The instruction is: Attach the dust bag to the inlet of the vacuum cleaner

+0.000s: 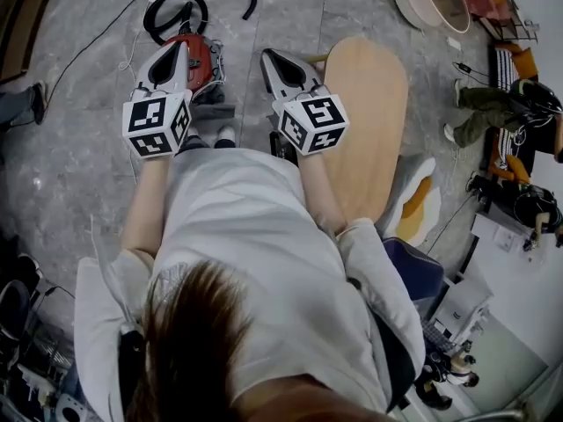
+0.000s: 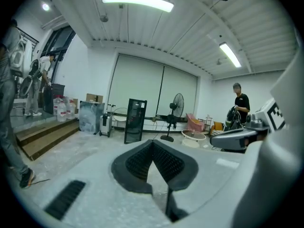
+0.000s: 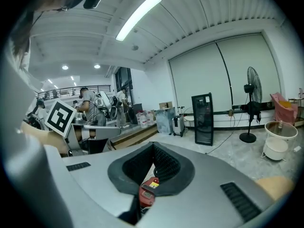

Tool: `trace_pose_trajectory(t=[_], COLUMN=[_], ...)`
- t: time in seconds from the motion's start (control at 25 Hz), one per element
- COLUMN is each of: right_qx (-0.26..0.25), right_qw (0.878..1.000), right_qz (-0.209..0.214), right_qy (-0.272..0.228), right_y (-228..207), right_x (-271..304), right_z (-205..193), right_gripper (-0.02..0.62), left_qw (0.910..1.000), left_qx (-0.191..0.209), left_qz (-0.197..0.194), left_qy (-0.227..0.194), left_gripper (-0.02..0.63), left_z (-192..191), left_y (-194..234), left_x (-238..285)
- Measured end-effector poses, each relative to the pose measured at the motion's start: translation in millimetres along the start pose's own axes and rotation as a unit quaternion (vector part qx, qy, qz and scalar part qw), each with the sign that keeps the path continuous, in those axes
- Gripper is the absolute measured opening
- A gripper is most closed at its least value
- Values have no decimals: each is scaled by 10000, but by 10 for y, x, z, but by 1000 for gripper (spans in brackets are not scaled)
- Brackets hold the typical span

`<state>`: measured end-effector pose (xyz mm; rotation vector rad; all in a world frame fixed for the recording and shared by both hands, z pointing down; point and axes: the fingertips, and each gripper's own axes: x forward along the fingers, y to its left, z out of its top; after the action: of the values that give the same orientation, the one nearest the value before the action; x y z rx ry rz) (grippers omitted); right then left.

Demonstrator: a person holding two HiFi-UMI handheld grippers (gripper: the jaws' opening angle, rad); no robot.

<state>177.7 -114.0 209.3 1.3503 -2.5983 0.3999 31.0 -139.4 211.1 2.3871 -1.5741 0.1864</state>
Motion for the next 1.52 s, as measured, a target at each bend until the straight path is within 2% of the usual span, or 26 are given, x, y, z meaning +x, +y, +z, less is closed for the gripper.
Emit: trace_pose_trajectory(t=[0.24,0.44,0.76,1.52], right_qx=[2,70,61,52], right_qw=[9998,9993,9990,9993], right_qz=[77,227,352,232], right_qy=[-171,-277,-273,-289], right_y=[12,66,94,1], right_x=[-157,-225,-303,-341], right_z=[8,31,-9,-28], right_gripper=[2,2,2,2], left_qw=[9992,9986,9982,9979], left_qx=[198,178,216,260], left_qz=[-13,-4,139,132], left_qy=[-340,-502,-542,-570], left_gripper=[17,17,17,17], left_z=[162,180,133,148], left_y=[-154,-265,-344,-414], left_x=[-200,-368,-546,-498])
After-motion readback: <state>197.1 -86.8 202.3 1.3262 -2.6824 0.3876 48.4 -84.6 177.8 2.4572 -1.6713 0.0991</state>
